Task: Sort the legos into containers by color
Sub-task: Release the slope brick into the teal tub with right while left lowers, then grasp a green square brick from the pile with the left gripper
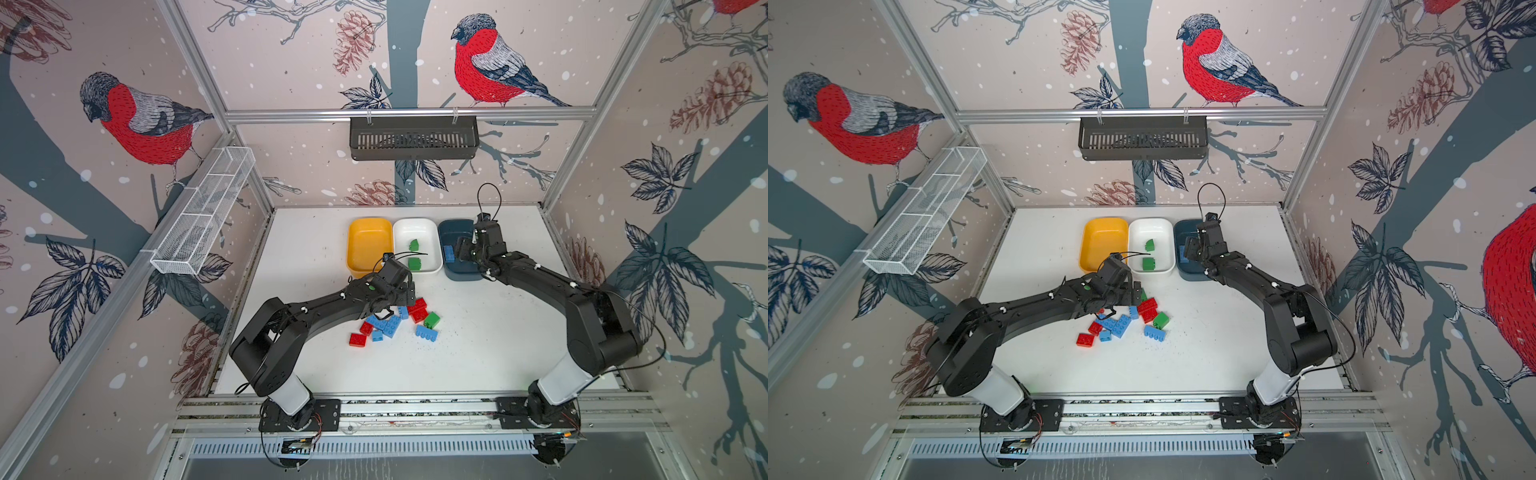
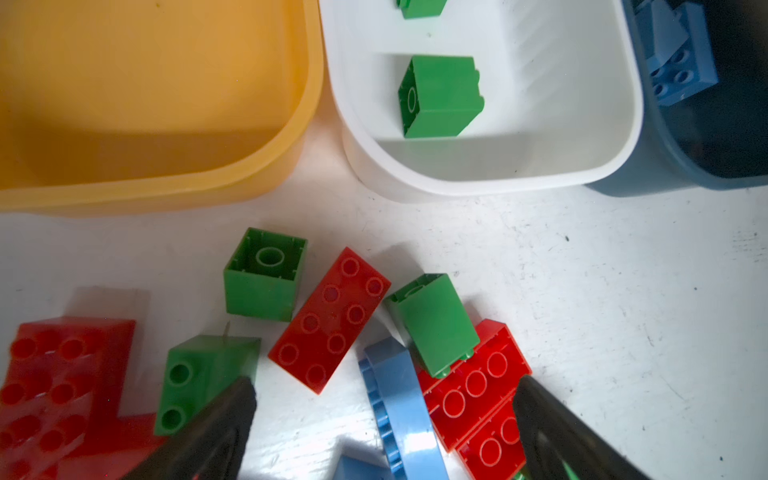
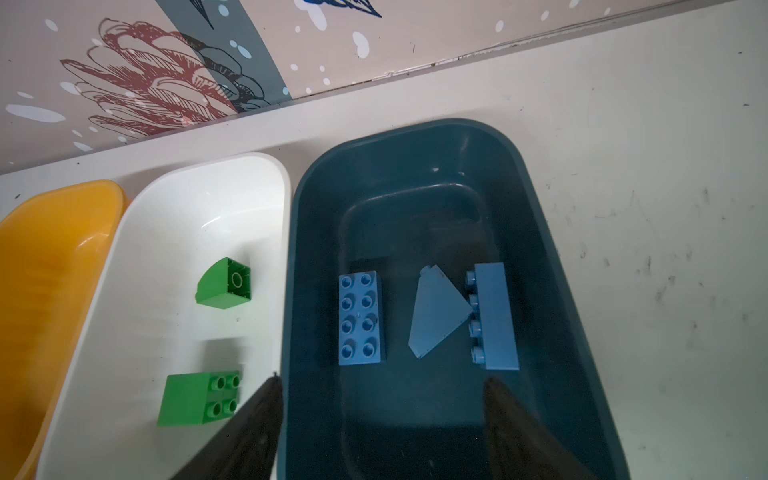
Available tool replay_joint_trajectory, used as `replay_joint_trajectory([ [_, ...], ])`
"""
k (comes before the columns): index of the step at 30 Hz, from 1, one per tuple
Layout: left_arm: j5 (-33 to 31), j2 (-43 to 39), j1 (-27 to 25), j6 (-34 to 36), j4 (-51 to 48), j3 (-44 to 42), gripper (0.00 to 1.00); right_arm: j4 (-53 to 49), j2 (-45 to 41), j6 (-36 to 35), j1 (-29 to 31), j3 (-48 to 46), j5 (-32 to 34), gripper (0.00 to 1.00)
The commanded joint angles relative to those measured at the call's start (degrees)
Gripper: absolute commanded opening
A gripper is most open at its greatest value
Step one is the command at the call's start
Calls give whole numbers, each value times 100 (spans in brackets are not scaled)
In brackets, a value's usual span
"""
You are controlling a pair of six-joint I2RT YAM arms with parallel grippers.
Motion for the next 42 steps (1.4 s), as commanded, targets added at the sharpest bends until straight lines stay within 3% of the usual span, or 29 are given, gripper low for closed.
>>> replay_joint_trajectory([
  [1, 60, 101, -17, -48, -185, 94, 97, -84, -344, 58, 35, -156, -66, 82],
  [4, 68, 167, -33, -55, -243, 91, 97, -35, -780, 160, 52, -434, -93, 88],
  [6, 88, 181, -82, -62, -296, 98, 96, 0, -1041, 240, 61, -620, -85, 100],
  [15, -113, 476, -223, -216, -687, 608, 92, 65, -1742, 475, 50, -1168, 229, 99],
  [19, -182, 736, -327, -199, -806, 936, 83, 26, -1779, 483, 49, -1188, 296, 100],
  [23, -267, 1018, -382, -177, -959, 1221, 66, -16, -1795, 489, 54, -1180, 332, 100],
  [29, -378, 1373, -383, -201, -1141, 1569, 53, -4, -1901, 507, 47, -1243, 406, 100],
  [34, -339, 1613, -391, -163, -1196, 1731, 49, -2, -1983, 492, 49, -1275, 434, 99],
  [42, -361, 1953, -391, -147, -1134, 1880, 52, -14, -2012, 496, 52, -1303, 408, 100],
])
